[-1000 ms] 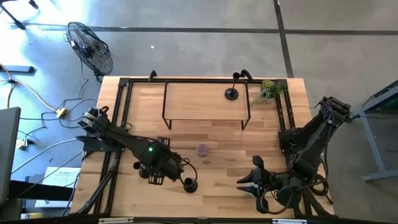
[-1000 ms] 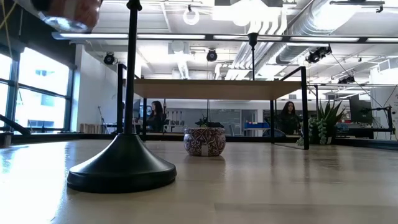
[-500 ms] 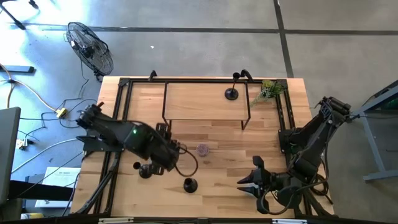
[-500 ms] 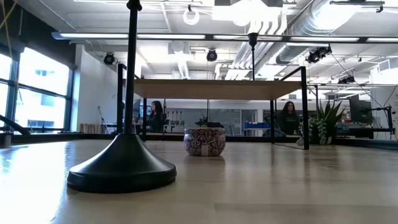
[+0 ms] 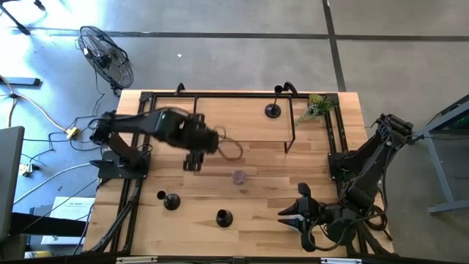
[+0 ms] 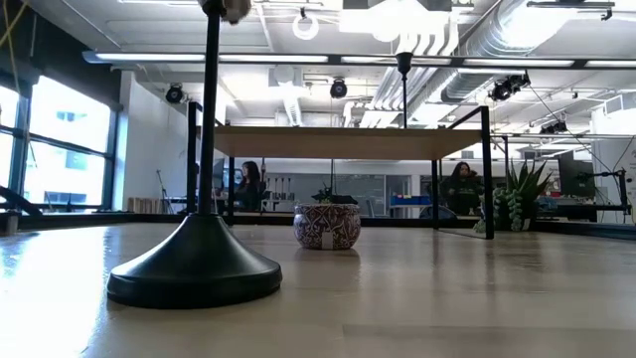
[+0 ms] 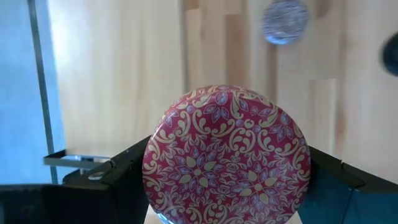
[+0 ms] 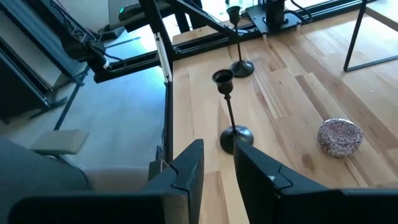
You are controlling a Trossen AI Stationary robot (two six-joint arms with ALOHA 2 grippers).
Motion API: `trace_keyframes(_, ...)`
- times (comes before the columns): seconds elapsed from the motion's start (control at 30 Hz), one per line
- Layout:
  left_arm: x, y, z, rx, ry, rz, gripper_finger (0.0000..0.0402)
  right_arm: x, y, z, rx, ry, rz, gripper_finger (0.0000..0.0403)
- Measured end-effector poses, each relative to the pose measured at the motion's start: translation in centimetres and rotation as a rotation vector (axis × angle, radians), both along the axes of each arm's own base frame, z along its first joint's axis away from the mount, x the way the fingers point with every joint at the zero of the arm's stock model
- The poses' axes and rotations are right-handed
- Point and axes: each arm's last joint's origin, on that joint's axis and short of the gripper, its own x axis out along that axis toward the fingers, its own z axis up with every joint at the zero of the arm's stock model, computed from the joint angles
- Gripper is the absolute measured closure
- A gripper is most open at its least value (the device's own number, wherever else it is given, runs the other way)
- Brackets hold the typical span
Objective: Pick & Place candle stick holders
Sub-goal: Put the pink patterned scented candle on the shelf
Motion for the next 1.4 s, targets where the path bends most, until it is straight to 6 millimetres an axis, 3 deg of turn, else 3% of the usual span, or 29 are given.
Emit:
trace_keyframes(0.2, 0.1, 5.5, 0.0, -0.052, 0.014, 0.079, 0.0112, 0.0, 0.0, 0.0, -0.052, -0.003, 0.025, 0.0320)
trace_keyframes(0.57, -0.6, 15.8, -0.1, -0.175, -0.157, 0.175, 0.0112, 0.0, 0.0, 0.0, -0.074, -0.003, 0.034, 0.0320)
trace_keyframes(0.73, -1.2, 19.0, -1.1, -0.209, -0.148, 0.250, 0.0112, 0.1, -0.2, 0.0, -0.123, -0.016, 0.029, 0.0320)
trace_keyframes(1.07, 1.0, 21.8, -4.7, -0.262, -0.062, 0.229, 0.0112, 0.7, -0.7, 0.0, -0.243, -0.025, 0.038, 0.0320)
trace_keyframes(1.4, 2.1, 22.5, -7.1, -0.302, 0.029, 0.232, 0.0112, 0.8, -0.9, 0.0, -0.282, -0.029, 0.033, 0.0320)
